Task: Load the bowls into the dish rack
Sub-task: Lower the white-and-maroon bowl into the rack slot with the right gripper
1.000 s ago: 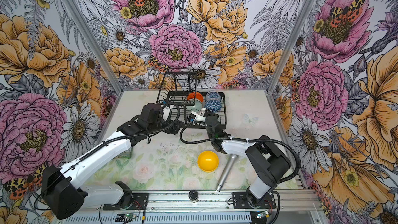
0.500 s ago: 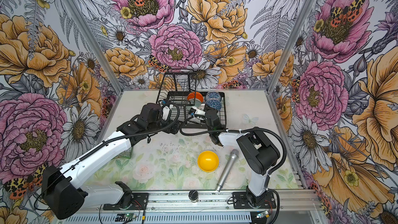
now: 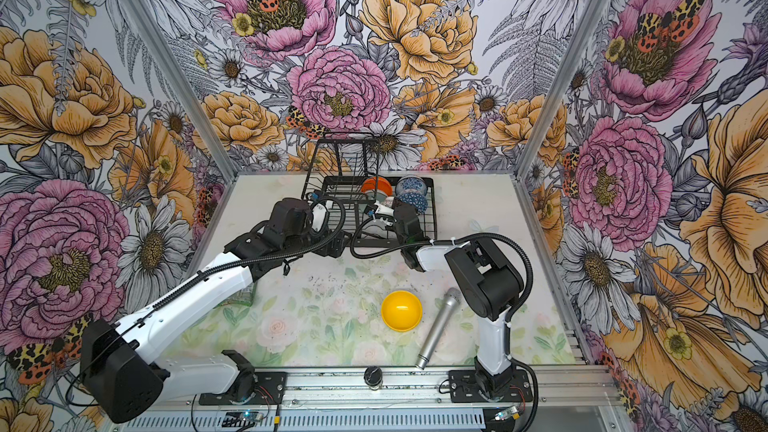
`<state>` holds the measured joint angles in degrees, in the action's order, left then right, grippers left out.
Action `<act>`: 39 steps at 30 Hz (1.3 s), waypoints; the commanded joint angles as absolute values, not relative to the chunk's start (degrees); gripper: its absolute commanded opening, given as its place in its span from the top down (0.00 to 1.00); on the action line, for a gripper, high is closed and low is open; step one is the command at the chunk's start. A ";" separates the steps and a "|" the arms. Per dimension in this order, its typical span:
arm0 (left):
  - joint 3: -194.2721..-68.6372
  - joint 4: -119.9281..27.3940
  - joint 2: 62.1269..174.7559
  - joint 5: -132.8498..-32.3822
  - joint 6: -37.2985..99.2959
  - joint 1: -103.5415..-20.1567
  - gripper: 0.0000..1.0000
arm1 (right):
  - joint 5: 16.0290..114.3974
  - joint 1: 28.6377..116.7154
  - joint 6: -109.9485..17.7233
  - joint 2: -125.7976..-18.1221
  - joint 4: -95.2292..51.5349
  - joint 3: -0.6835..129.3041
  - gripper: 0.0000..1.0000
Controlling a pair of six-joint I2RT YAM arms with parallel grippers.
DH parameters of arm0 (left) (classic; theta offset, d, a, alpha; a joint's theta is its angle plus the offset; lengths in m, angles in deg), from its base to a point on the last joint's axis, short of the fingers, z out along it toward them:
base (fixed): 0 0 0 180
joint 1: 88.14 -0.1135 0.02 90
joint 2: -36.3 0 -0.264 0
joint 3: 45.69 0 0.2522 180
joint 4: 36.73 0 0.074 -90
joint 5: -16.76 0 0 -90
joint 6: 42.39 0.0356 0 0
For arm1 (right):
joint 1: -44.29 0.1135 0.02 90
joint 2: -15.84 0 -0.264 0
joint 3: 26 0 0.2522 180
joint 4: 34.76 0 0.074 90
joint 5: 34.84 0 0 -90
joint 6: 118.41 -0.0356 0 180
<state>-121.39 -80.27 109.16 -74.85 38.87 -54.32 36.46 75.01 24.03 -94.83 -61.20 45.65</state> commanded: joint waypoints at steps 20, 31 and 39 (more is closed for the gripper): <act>-123.25 -79.66 110.21 -76.90 39.30 -54.57 0.01 | 41.54 75.23 18.77 -102.20 -68.08 53.36 1.00; -123.11 -79.55 110.83 -76.58 39.21 -54.65 0.01 | 43.91 76.09 17.53 -103.98 -67.27 54.51 1.00; -123.08 -79.52 111.37 -76.13 38.99 -54.65 0.01 | 46.17 76.73 15.51 -103.03 -64.30 52.74 1.00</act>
<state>-121.98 -80.27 111.06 -75.68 38.85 -54.32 44.44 76.32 18.24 -103.88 -62.21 52.46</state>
